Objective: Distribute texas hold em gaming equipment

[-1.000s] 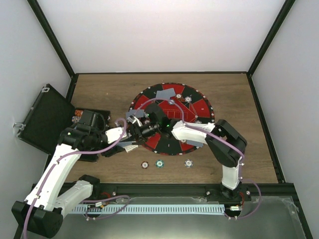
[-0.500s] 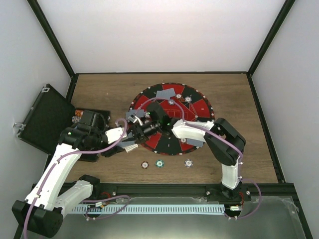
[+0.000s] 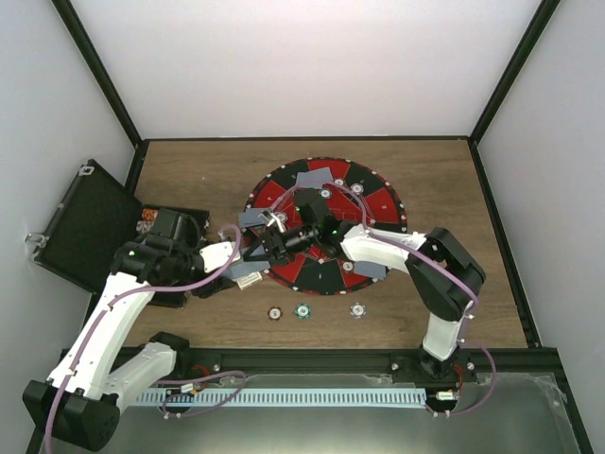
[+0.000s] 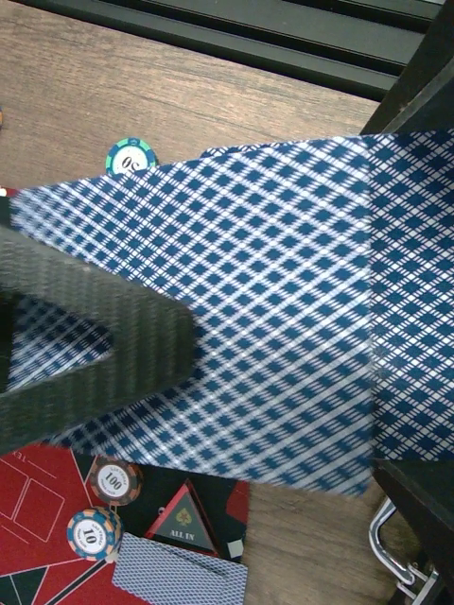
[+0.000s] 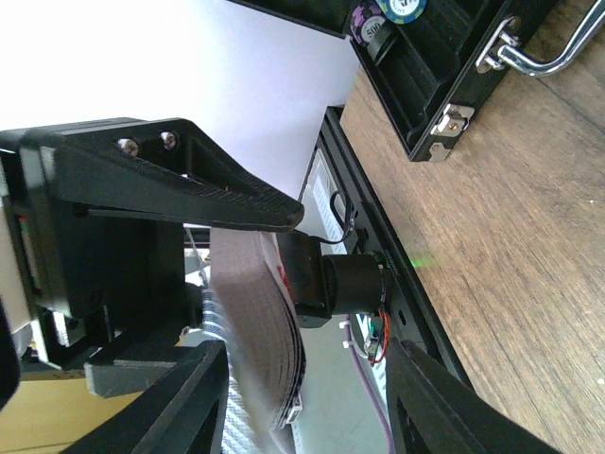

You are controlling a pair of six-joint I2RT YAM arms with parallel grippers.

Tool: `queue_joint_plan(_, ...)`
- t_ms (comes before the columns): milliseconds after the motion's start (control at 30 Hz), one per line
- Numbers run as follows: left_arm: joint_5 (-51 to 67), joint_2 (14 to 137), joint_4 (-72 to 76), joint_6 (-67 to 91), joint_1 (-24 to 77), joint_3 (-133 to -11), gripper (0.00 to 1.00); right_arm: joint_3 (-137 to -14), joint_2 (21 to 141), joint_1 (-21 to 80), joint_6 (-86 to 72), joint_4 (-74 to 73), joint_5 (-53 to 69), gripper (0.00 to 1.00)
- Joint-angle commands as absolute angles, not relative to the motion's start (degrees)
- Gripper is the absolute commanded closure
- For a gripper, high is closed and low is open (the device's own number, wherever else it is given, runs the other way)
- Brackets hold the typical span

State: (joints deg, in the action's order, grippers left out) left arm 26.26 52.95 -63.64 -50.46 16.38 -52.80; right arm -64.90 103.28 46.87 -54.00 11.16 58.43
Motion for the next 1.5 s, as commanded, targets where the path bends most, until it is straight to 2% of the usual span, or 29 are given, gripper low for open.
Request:
queue_joint_plan(0, 28.8, 52.2, -62.7, -51.8, 16.3, -53.9, 0.96, -63.8, 98.8, 46.0, -55.4, 10.3, 57.2, 0.53)
queue_joint_plan(167, 28.9, 52.2, -62.5, -51.7, 16.3, -54.0, 0.96, -61.9, 96.2, 45.6, -56.5, 10.9, 56.9, 0.61)
queue_joint_plan(533, 28.7, 51.8, -62.4, -51.7, 16.3, -53.5, 0.96, -60.8, 92.2, 43.6, -54.2, 5.3, 55.3, 0.98)
queue_joint_plan(733, 28.1, 52.0, -62.5, -51.6, 16.3, -53.3, 0.96, -62.7, 90.5, 39.1, -48.1, -2.8, 55.0, 0.99)
queue_joint_plan(867, 27.8, 52.0, -62.7, -51.6, 16.3, -53.0, 0.96, -68.0, 90.5, 33.9, -38.2, -15.0, 50.7, 0.99)
queue_joint_plan(1000, 27.7, 52.0, -63.0, -51.3, 16.3, -53.1, 0.96, -79.3, 95.9, 32.2, -24.5, -30.4, 34.3, 0.99)
queue_joint_plan(1133, 27.4, 51.9, -63.8, -51.2, 16.3, -53.7, 0.96, -89.4, 102.8, 32.7, -15.9, -35.8, 15.0, 0.99)
queue_joint_plan(1333, 26.5, 51.3, -65.0, -51.2, 16.3, -53.9, 0.96, -91.6, 107.4, 38.6, 1.5, -23.8, -17.5, 0.99)
queue_joint_plan(1467, 26.2, 50.9, -65.4, -51.1, 16.3, -53.7, 0.96, -84.5, 108.2, 42.9, 19.4, -5.1, -29.5, 0.99)
